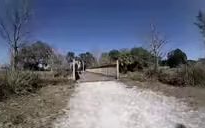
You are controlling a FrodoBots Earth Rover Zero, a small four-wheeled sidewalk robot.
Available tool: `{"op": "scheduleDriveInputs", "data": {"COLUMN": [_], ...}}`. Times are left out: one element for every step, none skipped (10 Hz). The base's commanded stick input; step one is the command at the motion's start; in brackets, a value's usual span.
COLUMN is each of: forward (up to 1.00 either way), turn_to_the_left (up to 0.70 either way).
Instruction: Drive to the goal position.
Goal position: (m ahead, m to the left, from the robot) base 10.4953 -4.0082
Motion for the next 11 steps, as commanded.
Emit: {"op": "scheduleDriveInputs", "data": {"forward": [0.7, 0.7, 0.7, 0.7, 0.7, 0.7, 0.7, 0.7, 0.7, 0.7, 0.7], "turn_to_the_left": [0.02, 0.02, 0.02, 0.02, 0.01, 0.0, 0.0, 0.0, 0.0, 0.0, 0.0]}}
